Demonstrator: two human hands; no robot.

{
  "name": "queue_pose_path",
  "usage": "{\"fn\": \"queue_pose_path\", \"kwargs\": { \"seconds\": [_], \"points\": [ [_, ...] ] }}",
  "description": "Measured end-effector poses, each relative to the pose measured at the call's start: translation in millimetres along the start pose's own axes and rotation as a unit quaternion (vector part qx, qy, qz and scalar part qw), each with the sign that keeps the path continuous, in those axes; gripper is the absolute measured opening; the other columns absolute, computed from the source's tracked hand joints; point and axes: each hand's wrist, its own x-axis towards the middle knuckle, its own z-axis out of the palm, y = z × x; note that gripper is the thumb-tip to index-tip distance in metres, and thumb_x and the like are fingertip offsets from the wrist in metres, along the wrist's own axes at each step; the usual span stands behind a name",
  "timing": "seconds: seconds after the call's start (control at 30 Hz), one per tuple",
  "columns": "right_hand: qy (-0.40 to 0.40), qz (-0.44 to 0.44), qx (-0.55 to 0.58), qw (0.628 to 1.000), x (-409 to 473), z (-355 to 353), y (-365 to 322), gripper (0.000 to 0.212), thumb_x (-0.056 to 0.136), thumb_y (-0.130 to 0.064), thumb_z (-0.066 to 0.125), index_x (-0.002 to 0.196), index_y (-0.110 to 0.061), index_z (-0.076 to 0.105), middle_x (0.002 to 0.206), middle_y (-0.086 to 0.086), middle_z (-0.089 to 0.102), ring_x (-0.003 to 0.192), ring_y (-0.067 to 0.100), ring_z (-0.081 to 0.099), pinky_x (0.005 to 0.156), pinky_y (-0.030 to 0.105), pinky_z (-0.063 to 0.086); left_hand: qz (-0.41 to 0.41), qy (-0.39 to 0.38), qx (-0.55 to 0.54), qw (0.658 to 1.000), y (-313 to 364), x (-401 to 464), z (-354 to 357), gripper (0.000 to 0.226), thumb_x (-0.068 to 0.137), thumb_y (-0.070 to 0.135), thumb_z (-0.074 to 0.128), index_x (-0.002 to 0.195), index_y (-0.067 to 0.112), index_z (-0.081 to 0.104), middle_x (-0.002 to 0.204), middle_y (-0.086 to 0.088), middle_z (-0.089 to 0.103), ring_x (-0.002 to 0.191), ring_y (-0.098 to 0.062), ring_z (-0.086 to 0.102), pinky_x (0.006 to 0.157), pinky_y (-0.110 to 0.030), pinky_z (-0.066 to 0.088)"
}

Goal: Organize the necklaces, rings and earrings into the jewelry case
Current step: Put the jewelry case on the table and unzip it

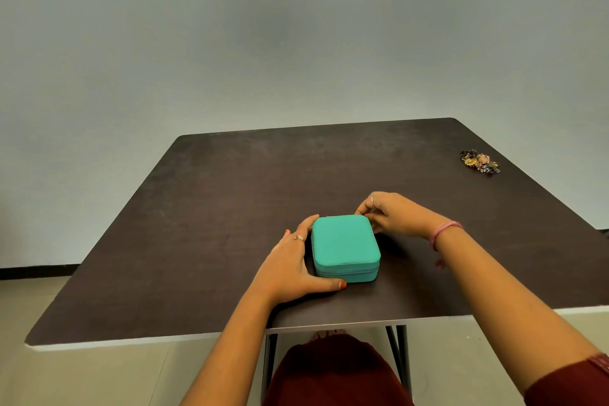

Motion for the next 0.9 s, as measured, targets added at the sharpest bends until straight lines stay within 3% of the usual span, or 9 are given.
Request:
{"fn": "queue_pose_path", "kwargs": {
  "seconds": [0.13,0.33,0.57,0.77,0.9],
  "points": [
    [0.037,0.015,-0.048,0.998,-8.6,2.4,3.9,0.024,0.098,-0.007,0.045,0.104,-0.016,0.066,0.099,0.004,0.065,0.087,0.014,0.063,0.084,0.026,0.052,0.003,0.007,0.003,1.000,1.9,-0.9,0.1,0.108,0.066,0.047,0.082,0.148,0.035,0.012,0.129,0.028,0.036,0.125,0.004,0.029,0.120,-0.040,0.009],
    [0.073,0.047,-0.009,0.996,-46.5,14.4,8.1,0.019,0.096,-0.013,0.051,0.106,-0.022,0.065,0.098,-0.009,0.061,0.088,0.003,0.060,0.076,0.010,0.044,-0.001,0.015,0.013,1.000,1.6,-1.6,1.3,0.109,0.066,0.049,0.081,0.148,0.035,0.011,0.142,0.019,0.039,0.136,-0.010,0.032,0.120,-0.042,0.009],
    [0.128,0.057,0.028,0.990,-98.1,45.7,-5.1,0.017,0.095,-0.018,0.053,0.105,-0.027,0.064,0.095,-0.018,0.058,0.087,-0.004,0.055,0.071,0.003,0.041,0.011,0.029,0.028,0.999,3.1,-0.8,2.4,0.108,0.069,0.048,0.079,0.149,0.032,0.009,0.135,0.024,0.039,0.132,-0.003,0.031,0.117,-0.034,-0.001],
    [0.225,0.071,0.056,0.970,-113.4,78.7,-16.8,0.016,0.094,-0.021,0.055,0.105,-0.025,0.066,0.096,-0.016,0.058,0.089,0.000,0.057,0.078,0.009,0.042,0.011,0.030,0.050,0.998,1.8,-2.1,5.5,0.110,0.072,0.051,0.075,0.151,0.031,0.002,0.148,0.015,0.038,0.140,-0.014,0.029,0.117,-0.034,-0.003],
    [0.296,0.033,0.055,0.953,-117.0,101.0,-30.8,0.009,0.088,-0.023,0.065,0.095,-0.024,0.071,0.087,-0.016,0.063,0.079,0.001,0.060,0.071,0.017,0.050,0.009,0.033,0.057,0.998,-2.6,-1.3,8.0,0.112,0.071,0.056,0.073,0.151,0.031,-0.001,0.146,0.017,0.040,0.137,-0.010,0.035,0.117,-0.035,-0.004]
  ]
}}
